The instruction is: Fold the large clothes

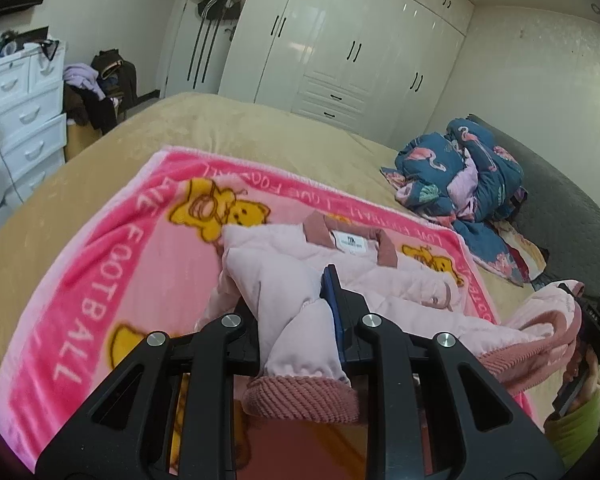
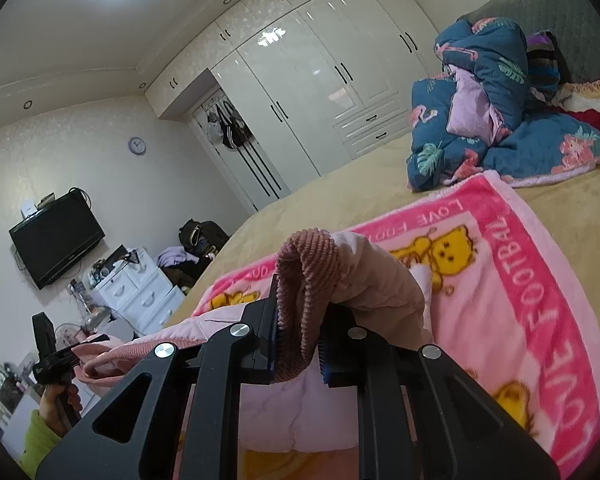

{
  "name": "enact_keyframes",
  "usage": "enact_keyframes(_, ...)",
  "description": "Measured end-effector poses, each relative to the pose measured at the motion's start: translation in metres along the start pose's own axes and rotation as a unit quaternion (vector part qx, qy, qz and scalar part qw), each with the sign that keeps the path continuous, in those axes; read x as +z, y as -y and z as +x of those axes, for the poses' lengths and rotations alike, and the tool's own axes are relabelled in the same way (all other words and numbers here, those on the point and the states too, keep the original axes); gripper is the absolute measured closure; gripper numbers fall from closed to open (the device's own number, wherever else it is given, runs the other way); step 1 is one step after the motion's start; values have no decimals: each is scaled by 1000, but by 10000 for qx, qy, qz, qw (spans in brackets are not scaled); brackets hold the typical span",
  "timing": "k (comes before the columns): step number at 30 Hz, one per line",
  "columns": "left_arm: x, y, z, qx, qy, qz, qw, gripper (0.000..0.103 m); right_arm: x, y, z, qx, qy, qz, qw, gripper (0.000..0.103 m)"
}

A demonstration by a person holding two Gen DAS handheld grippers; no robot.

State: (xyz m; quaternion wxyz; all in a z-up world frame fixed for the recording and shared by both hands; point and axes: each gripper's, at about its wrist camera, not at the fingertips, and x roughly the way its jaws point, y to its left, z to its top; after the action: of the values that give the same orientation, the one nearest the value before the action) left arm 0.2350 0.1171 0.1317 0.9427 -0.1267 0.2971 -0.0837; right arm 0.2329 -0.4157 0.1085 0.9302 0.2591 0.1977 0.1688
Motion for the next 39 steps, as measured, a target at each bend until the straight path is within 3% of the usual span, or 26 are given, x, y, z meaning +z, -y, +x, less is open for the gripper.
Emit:
enact_keyframes(13, 35, 4, 32, 327, 10, 127, 9994, 86, 36, 14, 46, -214, -14, 98, 9997, 89)
enact_keyframes(30, 24, -7, 96, 635, -191, 397, 9970, 84, 21, 51, 128, -848, -437, 229, 9952, 89)
enact_keyframes(36, 15, -13, 108, 568, -76, 205, 9981, 77, 14, 60, 153, -1102, -583, 129, 9921, 89)
enact_keyframes(39, 12, -14, 112, 528, 14, 96, 9986, 68, 9, 64, 167, -1241, -666, 106, 9900, 89)
